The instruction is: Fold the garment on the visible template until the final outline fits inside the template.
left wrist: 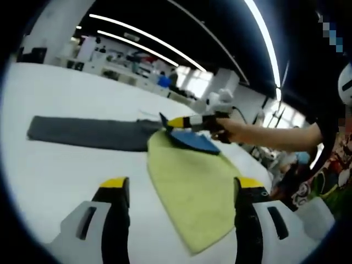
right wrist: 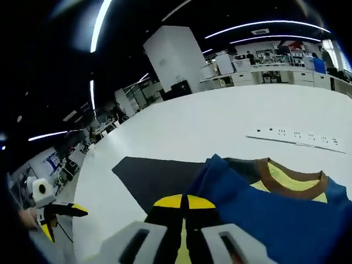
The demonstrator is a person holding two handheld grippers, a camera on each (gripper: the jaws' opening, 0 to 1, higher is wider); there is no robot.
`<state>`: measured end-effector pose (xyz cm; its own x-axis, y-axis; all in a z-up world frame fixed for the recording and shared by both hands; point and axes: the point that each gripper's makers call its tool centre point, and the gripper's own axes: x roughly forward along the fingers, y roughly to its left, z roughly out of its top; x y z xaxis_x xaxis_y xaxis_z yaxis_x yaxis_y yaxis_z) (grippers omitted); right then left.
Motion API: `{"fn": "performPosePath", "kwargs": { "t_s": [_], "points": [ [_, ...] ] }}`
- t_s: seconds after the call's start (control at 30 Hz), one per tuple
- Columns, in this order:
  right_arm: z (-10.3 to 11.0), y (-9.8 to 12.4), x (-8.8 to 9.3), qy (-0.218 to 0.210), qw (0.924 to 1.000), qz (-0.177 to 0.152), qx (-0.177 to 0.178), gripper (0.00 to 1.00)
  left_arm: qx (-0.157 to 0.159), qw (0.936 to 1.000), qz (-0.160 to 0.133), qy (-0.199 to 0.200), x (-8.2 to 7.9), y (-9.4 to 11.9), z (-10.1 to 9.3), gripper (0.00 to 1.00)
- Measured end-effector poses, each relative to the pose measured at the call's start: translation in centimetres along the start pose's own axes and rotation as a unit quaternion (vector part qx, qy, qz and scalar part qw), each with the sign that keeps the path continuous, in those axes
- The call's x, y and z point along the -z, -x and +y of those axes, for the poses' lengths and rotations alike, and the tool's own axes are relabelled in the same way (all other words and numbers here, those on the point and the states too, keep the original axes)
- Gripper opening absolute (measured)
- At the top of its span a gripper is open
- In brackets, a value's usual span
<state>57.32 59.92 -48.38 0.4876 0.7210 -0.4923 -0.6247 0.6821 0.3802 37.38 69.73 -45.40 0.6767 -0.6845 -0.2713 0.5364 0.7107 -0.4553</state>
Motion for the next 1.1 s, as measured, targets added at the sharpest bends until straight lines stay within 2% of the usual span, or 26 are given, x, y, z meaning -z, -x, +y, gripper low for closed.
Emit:
{"fn": "performPosePath", "kwargs": {
  "t_s": [0.73, 0.87, 0.93, 1.1],
  "points": [
    [-0.1, -2.1, 2.2, 0.018, 0.9990, 0.041, -0.001, 0.00, -0.004, 1.0000, -0.002, 0.007, -0.1, 0.1, 0.4, 0.73],
    [0.1, -2.1, 2.3, 0.023, 0.9989, 0.041, -0.008, 0.00, -0.007, 0.9999, -0.004, 0.008, -0.2, 0.2, 0.6, 0.73],
    [0.4, -2.0, 1.7, 0.038, 0.9989, 0.023, -0.011, 0.00, -0.007, 0.9999, -0.003, 0.009, -0.2, 0.2, 0.6, 0.73],
    [0.8, -1.6, 1.5, 0.066, 0.9977, 0.013, -0.012, 0.22, -0.008, 0.9999, -0.003, 0.009, -0.2, 0.2, 0.6, 0.73]
  ]
}}
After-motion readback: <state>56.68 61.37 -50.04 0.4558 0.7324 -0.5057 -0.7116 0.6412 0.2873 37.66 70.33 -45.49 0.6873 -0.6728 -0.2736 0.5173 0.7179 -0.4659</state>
